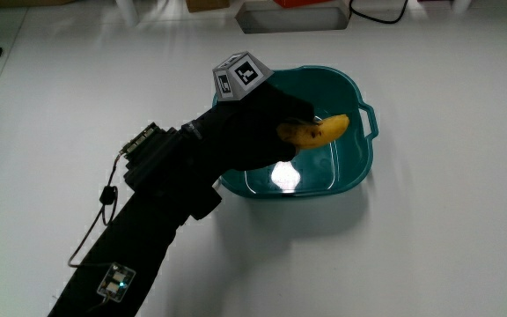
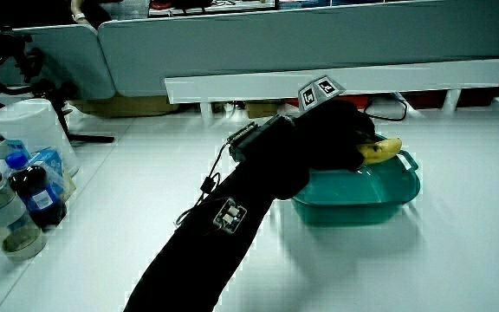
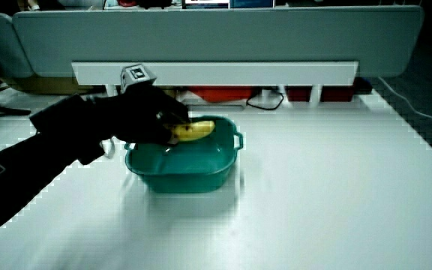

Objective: Place banana into plate

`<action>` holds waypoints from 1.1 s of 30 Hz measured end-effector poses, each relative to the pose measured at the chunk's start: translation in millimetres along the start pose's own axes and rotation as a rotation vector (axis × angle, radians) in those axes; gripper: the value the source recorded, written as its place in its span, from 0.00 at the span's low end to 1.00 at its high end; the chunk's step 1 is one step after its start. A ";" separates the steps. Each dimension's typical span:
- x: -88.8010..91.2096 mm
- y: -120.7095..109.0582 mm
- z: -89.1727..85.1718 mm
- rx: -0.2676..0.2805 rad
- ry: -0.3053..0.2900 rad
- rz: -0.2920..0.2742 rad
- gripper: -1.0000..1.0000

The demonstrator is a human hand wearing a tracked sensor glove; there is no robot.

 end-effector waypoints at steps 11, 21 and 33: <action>-24.3 14.6 -12.3 0.000 0.022 0.065 0.50; -49.6 28.3 -40.7 -0.024 0.091 0.160 0.50; -76.6 31.2 -55.0 -0.029 0.100 0.253 0.50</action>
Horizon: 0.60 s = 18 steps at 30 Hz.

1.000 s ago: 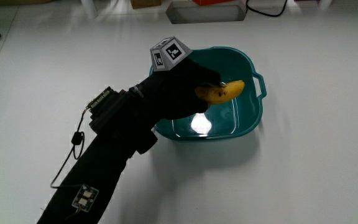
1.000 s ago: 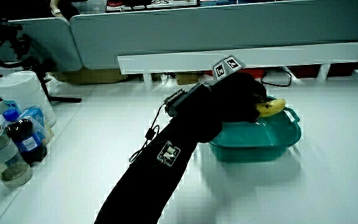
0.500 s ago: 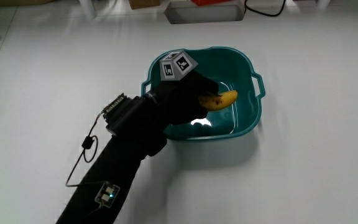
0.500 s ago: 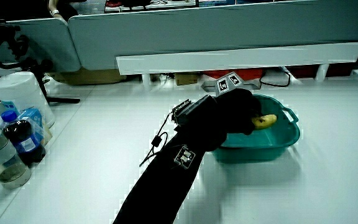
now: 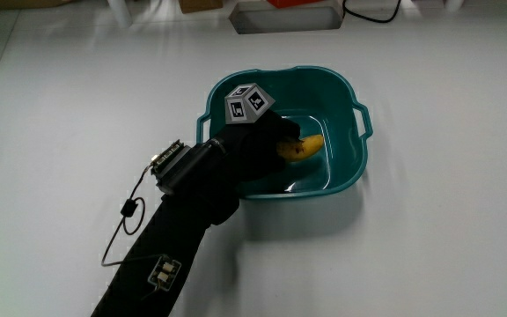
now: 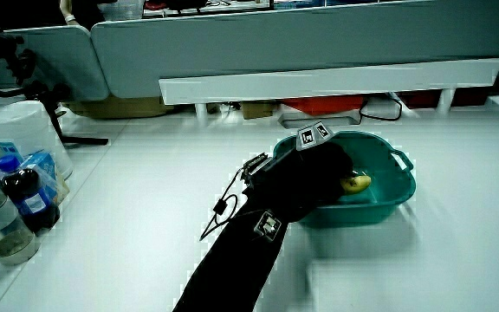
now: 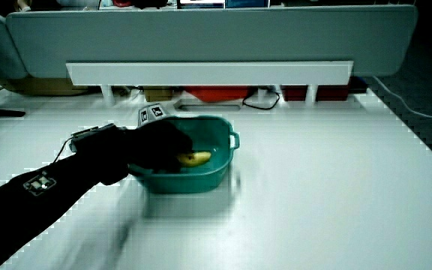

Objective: Place banana into plate

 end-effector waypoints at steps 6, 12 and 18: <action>-5.0 2.4 -6.5 -0.012 -0.001 0.026 0.50; -8.9 4.0 -9.6 -0.021 0.004 0.039 0.50; -12.3 2.3 -10.9 -0.034 0.004 0.071 0.50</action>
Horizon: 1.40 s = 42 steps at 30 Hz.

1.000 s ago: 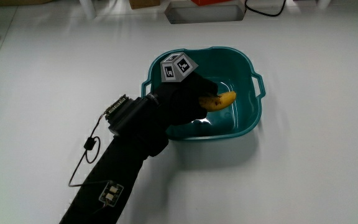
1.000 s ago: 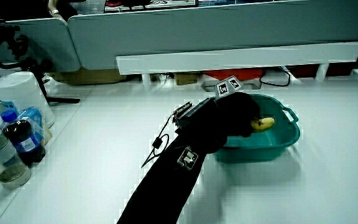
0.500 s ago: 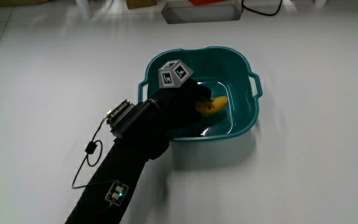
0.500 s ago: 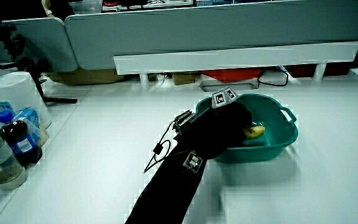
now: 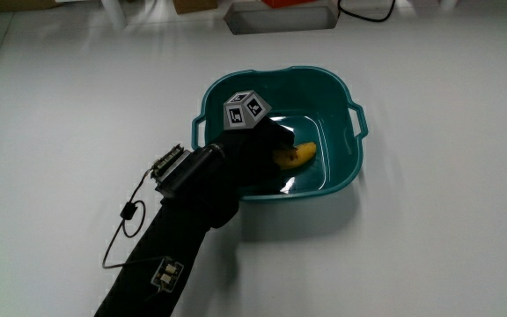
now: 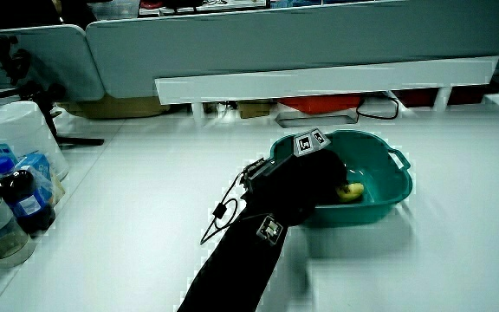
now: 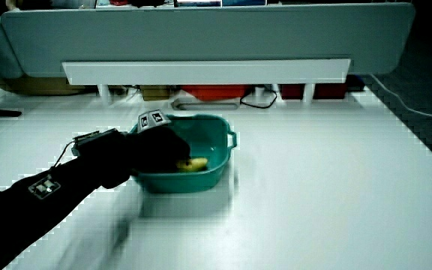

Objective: Place banana into plate

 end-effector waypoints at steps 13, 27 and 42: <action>-3.6 4.5 0.1 -0.039 0.017 0.052 0.33; -1.1 1.4 6.1 -0.037 0.025 0.042 0.11; -26.1 -10.5 45.3 0.042 -0.203 -0.135 0.00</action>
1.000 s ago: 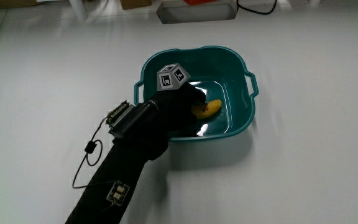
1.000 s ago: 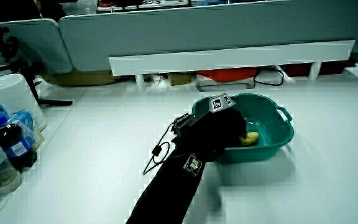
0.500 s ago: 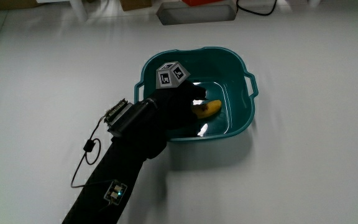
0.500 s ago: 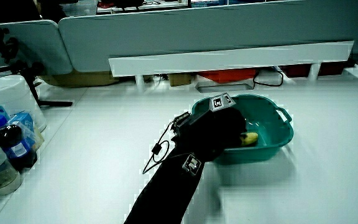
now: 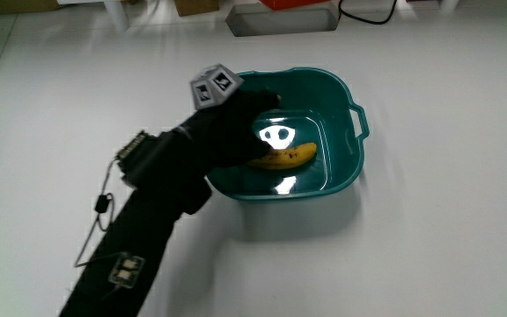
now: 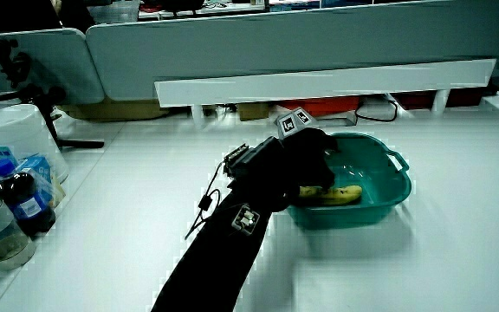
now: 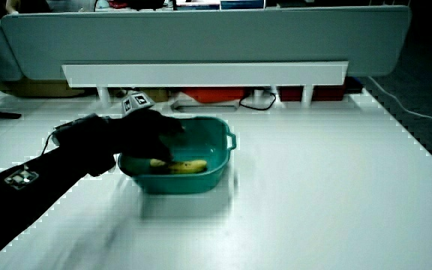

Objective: Place banana into plate

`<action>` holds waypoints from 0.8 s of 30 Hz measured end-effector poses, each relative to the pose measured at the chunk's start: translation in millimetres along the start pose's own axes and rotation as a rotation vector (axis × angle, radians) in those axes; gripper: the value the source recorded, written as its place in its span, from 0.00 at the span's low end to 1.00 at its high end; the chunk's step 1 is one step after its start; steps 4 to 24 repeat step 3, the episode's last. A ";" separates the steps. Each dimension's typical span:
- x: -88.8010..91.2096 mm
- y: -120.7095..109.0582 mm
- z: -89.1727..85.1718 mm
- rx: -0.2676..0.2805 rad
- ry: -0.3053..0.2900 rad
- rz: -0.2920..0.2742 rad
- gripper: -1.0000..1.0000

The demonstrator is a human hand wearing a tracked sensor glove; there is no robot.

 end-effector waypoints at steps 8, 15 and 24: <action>15.6 -27.4 16.6 0.019 -0.037 0.057 0.00; 15.6 -27.4 16.6 0.019 -0.037 0.057 0.00; 15.6 -27.4 16.6 0.019 -0.037 0.057 0.00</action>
